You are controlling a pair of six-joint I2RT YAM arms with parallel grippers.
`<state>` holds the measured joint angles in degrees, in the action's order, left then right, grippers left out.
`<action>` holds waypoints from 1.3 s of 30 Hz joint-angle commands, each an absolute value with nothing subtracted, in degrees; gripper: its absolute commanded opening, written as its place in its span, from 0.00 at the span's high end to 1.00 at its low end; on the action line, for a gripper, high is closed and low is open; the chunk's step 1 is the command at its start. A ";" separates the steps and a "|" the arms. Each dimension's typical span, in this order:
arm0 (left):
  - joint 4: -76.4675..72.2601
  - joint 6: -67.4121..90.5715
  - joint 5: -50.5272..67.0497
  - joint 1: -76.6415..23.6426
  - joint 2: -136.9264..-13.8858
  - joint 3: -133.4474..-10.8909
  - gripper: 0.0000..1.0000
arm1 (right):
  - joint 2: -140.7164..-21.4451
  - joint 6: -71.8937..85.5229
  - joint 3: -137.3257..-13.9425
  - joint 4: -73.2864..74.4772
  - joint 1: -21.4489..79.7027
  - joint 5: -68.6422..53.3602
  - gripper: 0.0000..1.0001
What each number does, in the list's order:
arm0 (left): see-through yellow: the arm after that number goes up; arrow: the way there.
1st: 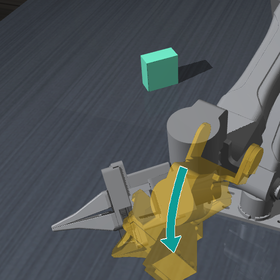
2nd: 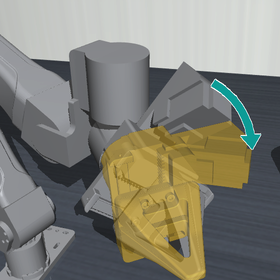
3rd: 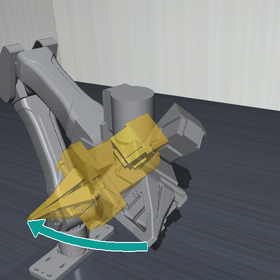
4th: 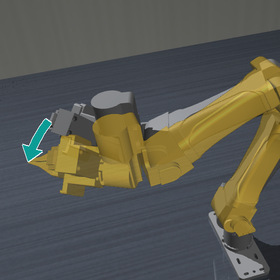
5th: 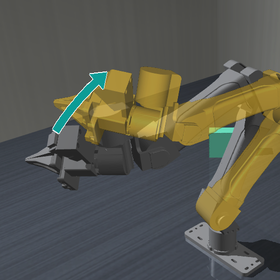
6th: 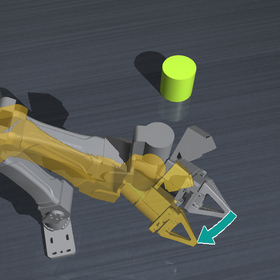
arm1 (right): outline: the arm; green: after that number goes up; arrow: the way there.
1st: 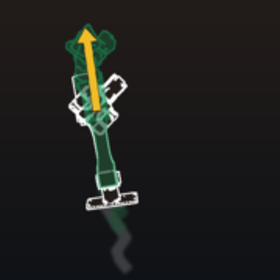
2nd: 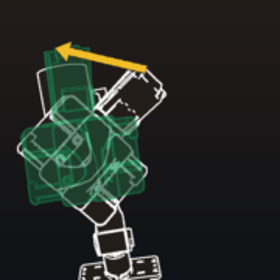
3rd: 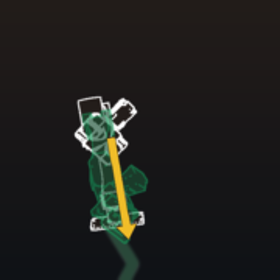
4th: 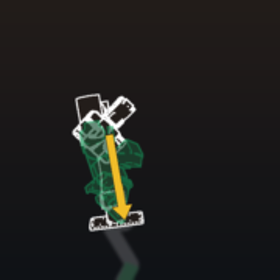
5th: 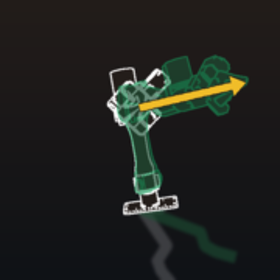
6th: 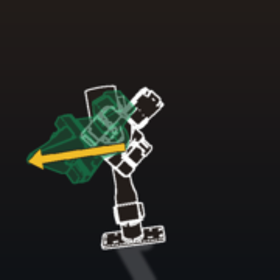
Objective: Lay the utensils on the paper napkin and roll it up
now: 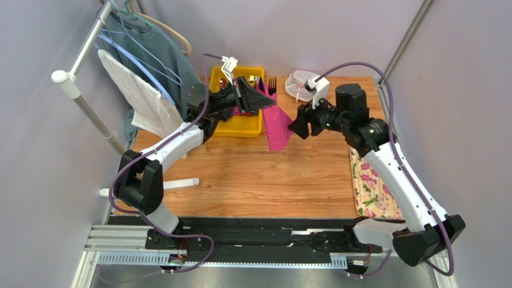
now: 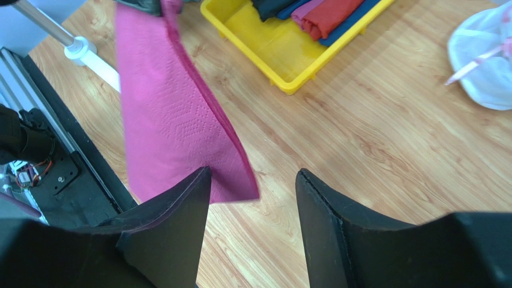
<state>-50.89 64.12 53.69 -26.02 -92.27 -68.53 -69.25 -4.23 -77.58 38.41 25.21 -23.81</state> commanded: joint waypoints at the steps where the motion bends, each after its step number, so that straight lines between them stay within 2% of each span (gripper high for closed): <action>1: -46.85 60.74 48.69 -24.87 -91.84 -68.47 1.00 | -64.61 -4.40 -81.65 41.84 24.43 -26.08 0.43; 8: -43.24 59.07 47.46 -24.79 -91.93 -69.43 1.00 | -65.03 4.56 -82.00 39.12 24.43 -31.99 0.46; 11: -42.36 58.71 47.02 -24.87 -91.67 -69.43 1.00 | -67.05 9.48 -81.04 35.87 24.70 -32.52 0.54; 14: -42.28 59.06 46.93 -25.13 -91.58 -69.70 1.00 | -68.81 14.74 -80.07 32.09 24.79 -34.27 0.54; 24: -42.27 59.85 46.76 -26.37 -90.88 -69.87 1.00 | -72.60 19.51 -76.47 25.05 25.93 -37.44 0.51; 30: -43.07 60.56 47.11 -26.72 -90.70 -69.87 1.00 | -73.04 18.20 -74.62 25.13 25.84 -36.12 0.39; 39: -43.85 61.00 47.72 -27.68 -90.00 -69.43 1.00 | -73.74 16.96 -74.36 25.84 25.84 -36.56 0.34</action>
<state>-40.25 59.92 47.48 -26.94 -92.71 -68.16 -73.28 17.96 -74.17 28.03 25.71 -35.90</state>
